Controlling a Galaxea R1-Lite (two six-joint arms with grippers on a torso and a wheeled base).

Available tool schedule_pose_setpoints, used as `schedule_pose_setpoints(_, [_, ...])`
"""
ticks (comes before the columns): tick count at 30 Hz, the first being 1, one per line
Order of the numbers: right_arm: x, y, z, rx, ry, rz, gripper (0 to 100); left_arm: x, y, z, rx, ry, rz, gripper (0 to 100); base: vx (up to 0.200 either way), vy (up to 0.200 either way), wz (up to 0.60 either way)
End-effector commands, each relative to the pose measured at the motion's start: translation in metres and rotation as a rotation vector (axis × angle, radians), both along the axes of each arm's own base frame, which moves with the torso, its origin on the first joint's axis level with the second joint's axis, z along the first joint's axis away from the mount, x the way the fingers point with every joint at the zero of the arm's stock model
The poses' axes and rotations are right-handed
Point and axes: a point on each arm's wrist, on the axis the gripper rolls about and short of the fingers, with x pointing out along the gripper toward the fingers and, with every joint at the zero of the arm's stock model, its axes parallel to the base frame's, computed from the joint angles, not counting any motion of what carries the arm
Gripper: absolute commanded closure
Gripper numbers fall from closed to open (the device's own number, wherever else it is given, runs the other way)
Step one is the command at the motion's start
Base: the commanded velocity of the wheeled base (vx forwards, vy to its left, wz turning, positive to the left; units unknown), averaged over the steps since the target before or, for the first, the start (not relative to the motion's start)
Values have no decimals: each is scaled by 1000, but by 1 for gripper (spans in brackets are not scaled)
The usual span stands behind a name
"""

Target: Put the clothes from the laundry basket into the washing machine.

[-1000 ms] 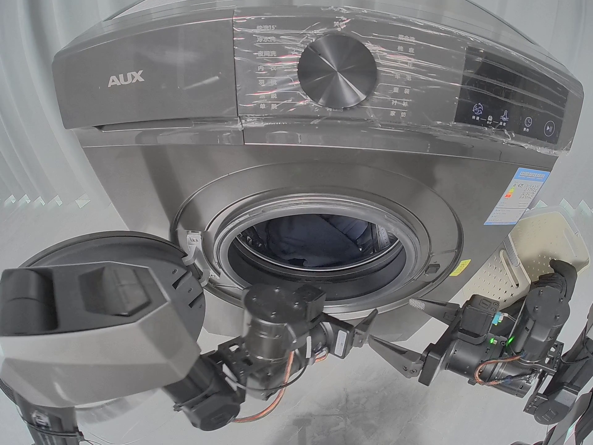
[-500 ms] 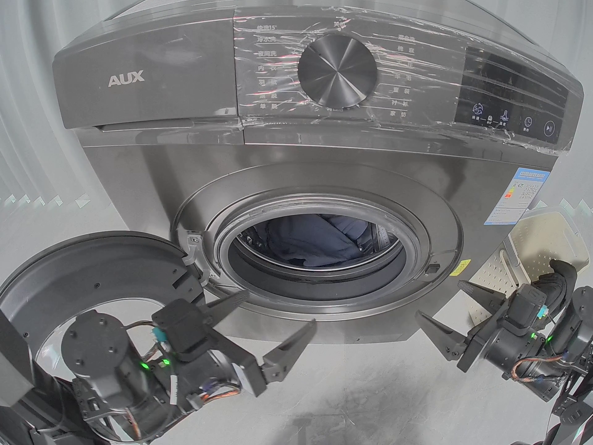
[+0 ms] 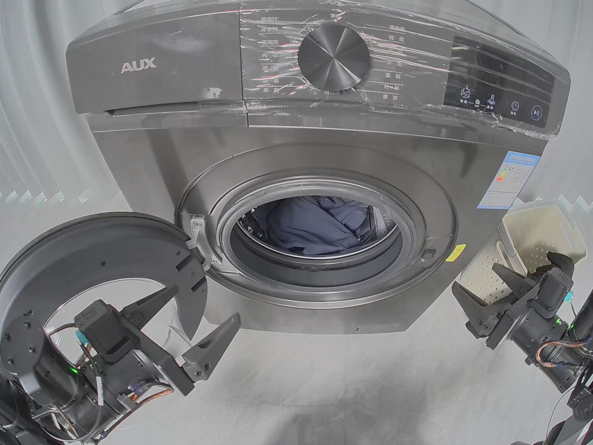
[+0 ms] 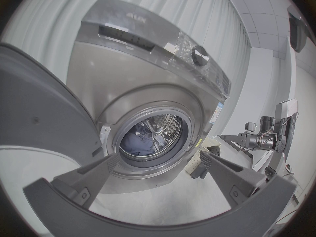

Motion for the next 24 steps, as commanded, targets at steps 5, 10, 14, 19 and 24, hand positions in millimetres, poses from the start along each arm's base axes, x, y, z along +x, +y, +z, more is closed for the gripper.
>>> schedule_pose_setpoints(5, [-31,-25,7,-26,19,-25,0,-27,28,20,-12,-99,16,0,-200,0,0])
schedule_pose_setpoints(10, [-45,-42,2,-50,80,-98,0,-45,47,22,6,-83,40,0,-200,0,0])
schedule_pose_setpoints(14, [-55,-54,5,-36,50,-155,0,-52,65,18,44,-55,134,0,-200,0,0])
schedule_pose_setpoints(19, [-70,-71,2,-44,60,-284,0,-66,88,16,45,-63,254,0,0,0,0])
schedule_pose_setpoints(24, [-99,-84,-8,-68,59,-373,0,-88,105,6,35,-55,326,0,0,0,0])
